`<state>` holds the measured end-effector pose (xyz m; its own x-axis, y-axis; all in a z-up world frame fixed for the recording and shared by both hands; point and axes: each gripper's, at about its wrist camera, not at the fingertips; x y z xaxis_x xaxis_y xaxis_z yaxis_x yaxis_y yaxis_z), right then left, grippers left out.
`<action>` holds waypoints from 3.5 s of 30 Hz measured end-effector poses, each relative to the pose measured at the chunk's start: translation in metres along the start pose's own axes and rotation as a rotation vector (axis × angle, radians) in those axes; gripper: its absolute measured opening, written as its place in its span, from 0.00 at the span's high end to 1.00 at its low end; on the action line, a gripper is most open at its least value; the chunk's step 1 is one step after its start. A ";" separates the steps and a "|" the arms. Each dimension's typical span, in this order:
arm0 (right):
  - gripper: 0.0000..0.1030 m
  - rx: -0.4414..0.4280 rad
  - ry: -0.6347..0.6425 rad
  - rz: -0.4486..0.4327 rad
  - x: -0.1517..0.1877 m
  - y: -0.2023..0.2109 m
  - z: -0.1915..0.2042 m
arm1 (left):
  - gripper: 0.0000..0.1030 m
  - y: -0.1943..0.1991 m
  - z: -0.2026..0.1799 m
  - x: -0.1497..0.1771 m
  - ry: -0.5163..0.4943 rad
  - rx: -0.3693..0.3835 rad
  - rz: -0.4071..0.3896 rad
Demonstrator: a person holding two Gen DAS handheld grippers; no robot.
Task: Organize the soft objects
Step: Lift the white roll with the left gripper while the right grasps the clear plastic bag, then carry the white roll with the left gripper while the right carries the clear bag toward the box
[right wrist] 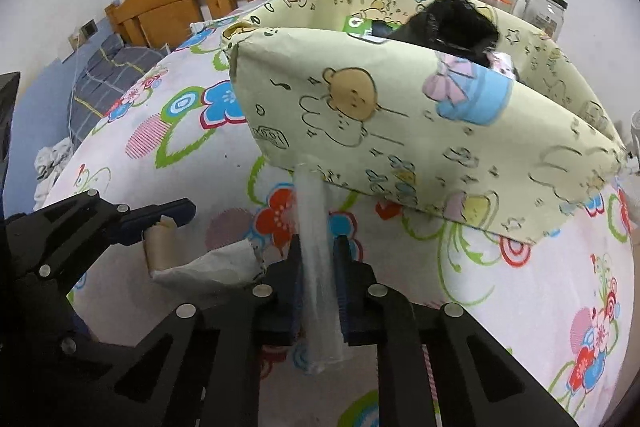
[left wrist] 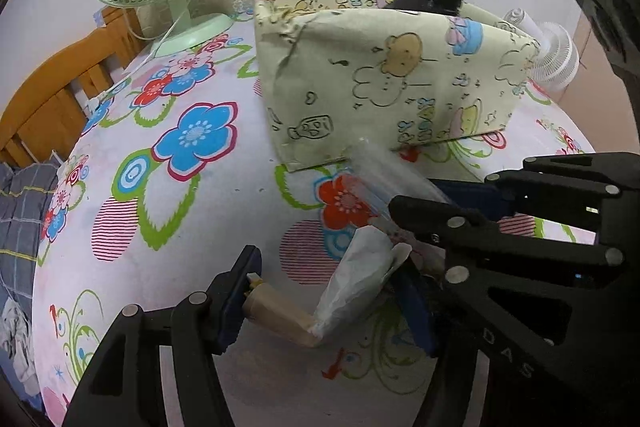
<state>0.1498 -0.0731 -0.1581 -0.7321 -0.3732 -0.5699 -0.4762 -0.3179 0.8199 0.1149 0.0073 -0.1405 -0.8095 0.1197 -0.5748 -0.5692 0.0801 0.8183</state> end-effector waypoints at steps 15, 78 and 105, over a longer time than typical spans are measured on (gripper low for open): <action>0.86 0.031 -0.083 -0.058 0.026 0.037 -0.019 | 0.34 0.017 -0.034 0.003 -0.046 0.027 -0.037; 0.86 0.152 -0.207 -0.187 0.018 0.105 -0.059 | 0.27 0.051 -0.076 -0.036 -0.172 0.061 -0.146; 0.86 0.199 -0.294 -0.047 0.036 0.049 -0.100 | 0.31 -0.025 -0.090 -0.031 -0.236 0.146 -0.006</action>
<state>0.1488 -0.1892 -0.1441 -0.8024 -0.0859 -0.5906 -0.5770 -0.1416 0.8044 0.1416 -0.0871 -0.1431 -0.7407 0.3443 -0.5769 -0.5334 0.2207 0.8166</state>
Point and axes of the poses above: each gripper's, at about its wrist camera, not at the fingertips, and y roughly against the way its jaws point, z to its left, x to its underside, and after that the axes turned 2 degrees about -z, right-handed
